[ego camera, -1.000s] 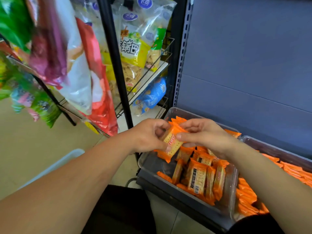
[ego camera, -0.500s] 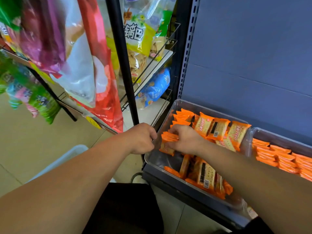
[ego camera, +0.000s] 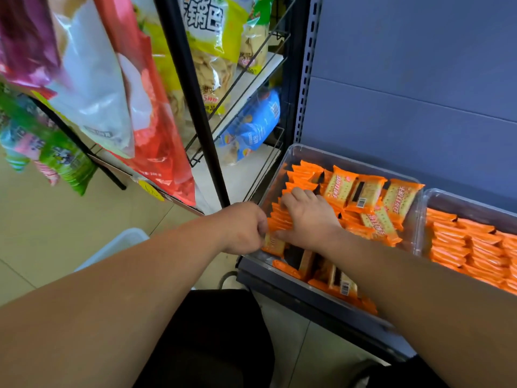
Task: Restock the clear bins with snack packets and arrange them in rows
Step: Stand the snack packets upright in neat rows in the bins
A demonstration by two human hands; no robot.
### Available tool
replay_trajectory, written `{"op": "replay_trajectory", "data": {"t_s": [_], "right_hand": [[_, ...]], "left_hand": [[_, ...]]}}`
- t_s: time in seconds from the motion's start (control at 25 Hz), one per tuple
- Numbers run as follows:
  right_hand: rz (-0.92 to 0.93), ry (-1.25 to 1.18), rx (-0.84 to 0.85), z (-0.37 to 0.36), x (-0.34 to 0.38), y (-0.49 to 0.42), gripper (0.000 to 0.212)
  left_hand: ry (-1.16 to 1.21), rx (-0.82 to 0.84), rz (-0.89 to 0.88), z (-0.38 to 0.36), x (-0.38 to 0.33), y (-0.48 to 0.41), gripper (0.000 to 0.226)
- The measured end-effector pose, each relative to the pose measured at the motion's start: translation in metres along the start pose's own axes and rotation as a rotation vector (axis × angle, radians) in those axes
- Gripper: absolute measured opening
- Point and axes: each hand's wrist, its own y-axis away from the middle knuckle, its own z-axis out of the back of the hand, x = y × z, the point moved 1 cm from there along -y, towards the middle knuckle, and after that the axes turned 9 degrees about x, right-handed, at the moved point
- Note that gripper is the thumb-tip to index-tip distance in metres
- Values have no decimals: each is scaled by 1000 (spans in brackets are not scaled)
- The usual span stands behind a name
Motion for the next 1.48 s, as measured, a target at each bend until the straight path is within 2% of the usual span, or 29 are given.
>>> {"op": "replay_trajectory", "data": {"t_s": [0.12,0.16,0.2,0.32,0.44,0.52,0.6,0.68,0.8,0.92,1.08,1.24,1.36,1.48], "right_hand": [[-9,-235,12,24,-18,14,37],[-22,-289,43,30,-27,21,26],[-37,-333,80,36,-36,28,20],[-25,-513,156,48,-54,50,15],[26,-514,216,54,-57,60,11],[61,-446,256,54,-54,61,12],[86,-487,268,58,-50,61,19],[97,-628,263,61,-45,60,29],[83,-905,296,61,-41,59,41],[65,-1128,366,61,-47,61,30],[86,-1237,426,61,-51,60,25],[-9,-1294,331,58,-53,54,24],[-60,-1516,266,60,-57,49,37],[-39,-1696,219,57,-51,44,48]], "left_hand": [[-187,-13,-70,-12,-13,-13,15],[-205,32,-106,-18,-20,-17,13],[-224,115,-128,-26,-28,-20,13],[-284,464,-73,-45,-49,-27,41],[-274,552,-39,-32,-54,-25,51],[-331,515,-86,-16,-50,-17,51],[-356,363,-135,-4,-44,-10,38],[-98,177,-156,9,-41,-1,23],[402,25,-173,28,-37,18,11],[497,-11,-184,35,-38,25,11],[601,10,-179,35,-38,18,13],[463,1,-131,37,-30,15,15],[357,24,-76,36,-28,15,24],[489,-37,-66,35,-21,12,26]]}}
